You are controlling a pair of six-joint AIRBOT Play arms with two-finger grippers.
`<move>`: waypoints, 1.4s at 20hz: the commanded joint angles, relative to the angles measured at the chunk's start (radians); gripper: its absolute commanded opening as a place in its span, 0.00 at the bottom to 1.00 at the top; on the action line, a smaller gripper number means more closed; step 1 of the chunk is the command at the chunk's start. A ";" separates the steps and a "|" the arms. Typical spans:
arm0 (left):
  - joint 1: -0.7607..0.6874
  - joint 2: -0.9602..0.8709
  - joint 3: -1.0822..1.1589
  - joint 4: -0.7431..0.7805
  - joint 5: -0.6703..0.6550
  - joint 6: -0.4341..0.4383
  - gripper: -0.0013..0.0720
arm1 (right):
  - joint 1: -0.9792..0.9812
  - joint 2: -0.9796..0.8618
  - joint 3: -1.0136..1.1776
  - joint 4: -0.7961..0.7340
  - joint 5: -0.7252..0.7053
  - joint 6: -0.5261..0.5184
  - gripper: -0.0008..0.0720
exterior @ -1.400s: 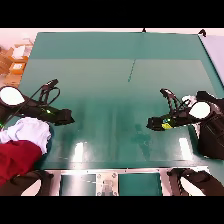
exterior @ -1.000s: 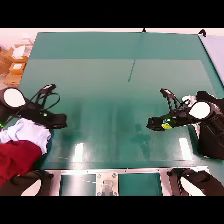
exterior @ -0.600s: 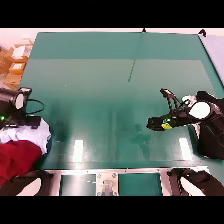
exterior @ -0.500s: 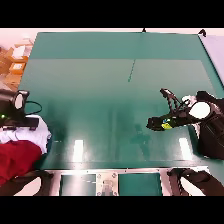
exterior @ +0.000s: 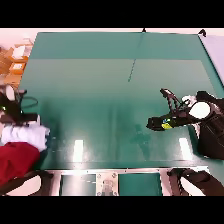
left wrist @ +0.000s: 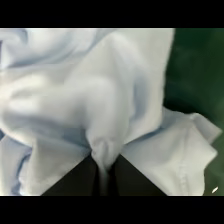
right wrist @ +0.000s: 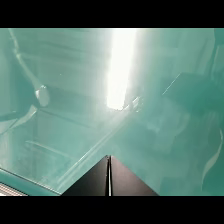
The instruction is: Fold the shirts.
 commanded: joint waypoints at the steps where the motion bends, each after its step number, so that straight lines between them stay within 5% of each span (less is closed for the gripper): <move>1: -0.085 -0.003 0.261 -0.218 -0.048 0.037 0.05 | 0.001 0.001 0.000 0.001 -0.010 0.000 0.03; 4: -0.310 -0.003 0.457 -0.342 -0.022 0.036 0.05 | 0.001 0.001 0.000 0.001 -0.008 0.000 0.03; 10: -0.694 -0.096 0.468 -0.498 0.270 0.030 0.05 | -0.055 0.001 0.047 0.000 -0.008 0.000 0.03; 11: -0.733 -0.139 0.467 -0.521 0.302 0.036 0.23 | -0.072 0.001 0.061 0.000 -0.007 0.000 0.07; 12: -0.758 -0.174 0.467 -0.533 0.326 0.037 0.80 | -0.090 0.001 0.077 0.000 -0.007 -0.001 0.24; 13: -0.763 -0.201 0.470 -0.553 0.335 0.036 1.00 | -0.110 0.001 0.092 0.000 -0.006 -0.005 0.43; 21: -0.573 -0.135 0.458 -0.548 -0.116 0.029 1.00 | -0.190 -0.146 0.131 0.028 -0.060 -0.082 0.49; 25: -0.644 -0.060 0.074 -0.670 0.066 0.018 1.00 | -0.189 -0.326 0.151 0.219 -0.085 -0.237 0.49; 28: -0.709 -0.063 -0.149 -0.811 0.341 0.020 1.00 | -0.167 -0.435 0.151 0.308 -0.085 -0.303 0.49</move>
